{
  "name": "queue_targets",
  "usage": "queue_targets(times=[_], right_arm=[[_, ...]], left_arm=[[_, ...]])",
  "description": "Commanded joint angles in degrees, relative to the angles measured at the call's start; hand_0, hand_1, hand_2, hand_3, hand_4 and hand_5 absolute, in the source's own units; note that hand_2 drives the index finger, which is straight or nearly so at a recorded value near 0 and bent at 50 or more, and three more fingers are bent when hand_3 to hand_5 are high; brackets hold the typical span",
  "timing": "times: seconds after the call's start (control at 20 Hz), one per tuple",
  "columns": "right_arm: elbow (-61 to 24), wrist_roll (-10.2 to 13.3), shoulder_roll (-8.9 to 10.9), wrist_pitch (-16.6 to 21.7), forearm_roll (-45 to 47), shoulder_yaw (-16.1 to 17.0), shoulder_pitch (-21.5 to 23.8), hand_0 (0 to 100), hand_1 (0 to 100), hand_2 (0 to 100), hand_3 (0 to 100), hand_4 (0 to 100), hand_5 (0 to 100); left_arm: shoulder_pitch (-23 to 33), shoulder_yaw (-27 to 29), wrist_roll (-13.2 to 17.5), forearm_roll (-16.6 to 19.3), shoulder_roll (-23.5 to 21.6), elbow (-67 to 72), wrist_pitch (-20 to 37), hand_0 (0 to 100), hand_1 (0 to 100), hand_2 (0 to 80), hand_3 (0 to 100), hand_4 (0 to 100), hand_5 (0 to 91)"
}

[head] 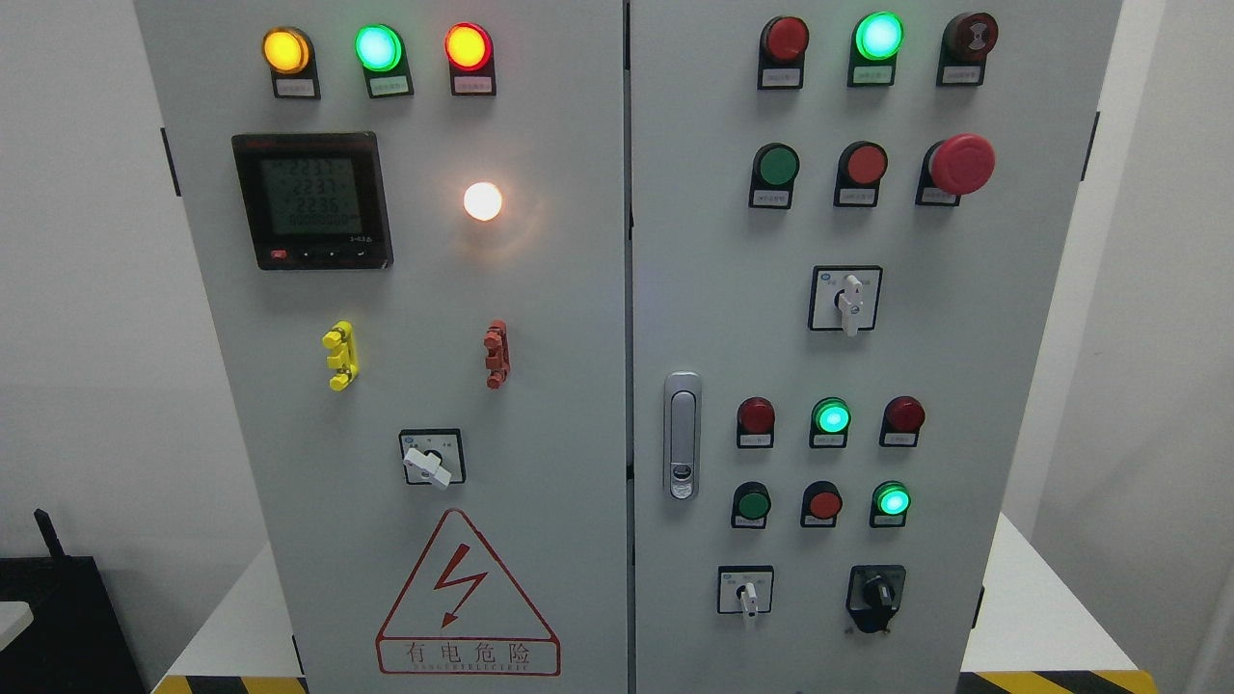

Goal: Release door handle

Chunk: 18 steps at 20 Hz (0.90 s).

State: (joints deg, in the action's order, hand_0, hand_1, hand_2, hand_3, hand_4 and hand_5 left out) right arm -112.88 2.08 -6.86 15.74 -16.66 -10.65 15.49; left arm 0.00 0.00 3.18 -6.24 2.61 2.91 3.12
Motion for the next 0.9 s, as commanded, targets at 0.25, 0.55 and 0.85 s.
queue_targets(times=[0.25,0.55,0.85], right_arm=[[1.88,14.45,-0.44,-0.34,-39.48,-1.39,-9.25,27,31,0,90,94,99],[2.57,14.01,-0.53,-10.79,-52.49,-6.83,-14.78,24,33,0,99,100,100],[4.86,11.46,-0.53,-18.72,-62.17,-9.38,-21.03,24,31,0,100,100,100]], left_arm=[[-1.49,0.97,-0.01,0.0,0.03,-0.01,-0.05,12,39,0.0,0,0,0.0],[-1.49,0.97,-0.01,0.0,0.03,-0.01,-0.05,12,39,0.0,0,0,0.0],[-1.41,0.97,-0.01,0.0,-0.06,-0.01,-0.05,12,39,0.0,0,0,0.0]])
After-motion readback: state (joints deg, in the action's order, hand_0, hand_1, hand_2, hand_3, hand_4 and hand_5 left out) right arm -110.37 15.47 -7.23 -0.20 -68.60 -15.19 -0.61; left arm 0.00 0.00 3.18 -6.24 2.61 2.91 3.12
